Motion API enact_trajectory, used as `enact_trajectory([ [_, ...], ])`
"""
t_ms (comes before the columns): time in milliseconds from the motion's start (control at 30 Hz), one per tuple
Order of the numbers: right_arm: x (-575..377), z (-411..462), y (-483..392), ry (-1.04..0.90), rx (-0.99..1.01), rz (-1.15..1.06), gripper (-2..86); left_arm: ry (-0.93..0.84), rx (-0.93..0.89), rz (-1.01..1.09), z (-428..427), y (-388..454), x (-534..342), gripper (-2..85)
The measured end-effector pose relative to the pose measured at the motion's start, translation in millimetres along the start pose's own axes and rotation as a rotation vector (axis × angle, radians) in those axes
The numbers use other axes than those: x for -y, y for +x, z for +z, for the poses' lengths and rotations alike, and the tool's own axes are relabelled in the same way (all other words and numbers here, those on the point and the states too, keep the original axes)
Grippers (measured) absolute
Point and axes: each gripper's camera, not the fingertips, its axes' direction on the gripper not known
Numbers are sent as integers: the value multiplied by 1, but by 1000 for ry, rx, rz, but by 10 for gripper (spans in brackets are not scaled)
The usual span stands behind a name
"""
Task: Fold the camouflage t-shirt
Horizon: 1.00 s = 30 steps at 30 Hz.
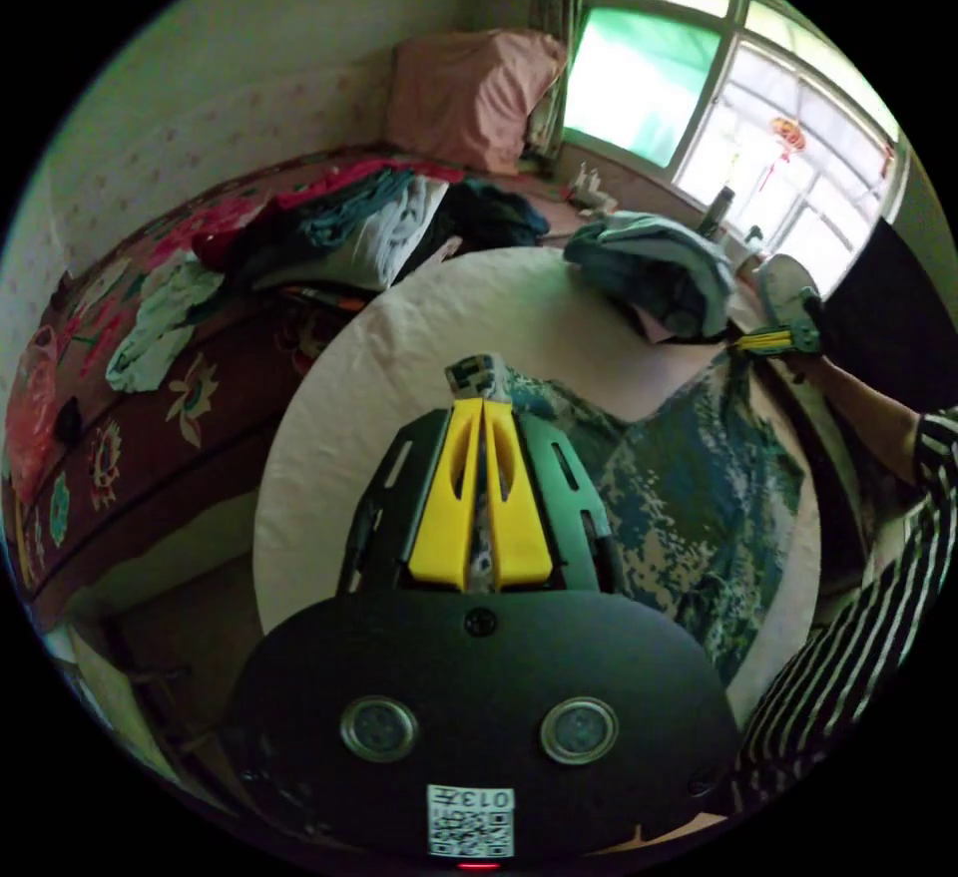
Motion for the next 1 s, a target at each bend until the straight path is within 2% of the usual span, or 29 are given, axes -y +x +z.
enact_trajectory([
  [267,-76,-48,-72,77,-237,-80,11,75,-53,-21,-100,25,-110,-3],
  [433,-118,-33,-119,22,-319,-64,11,-33,-56,-82,-104,47,-172,-3],
  [733,-152,-40,-155,62,-481,-81,17,-14,-90,-107,-141,76,-218,-3],
  [1000,-176,-11,-165,-4,-459,-152,37,-348,1,-66,-88,116,-276,-2],
])
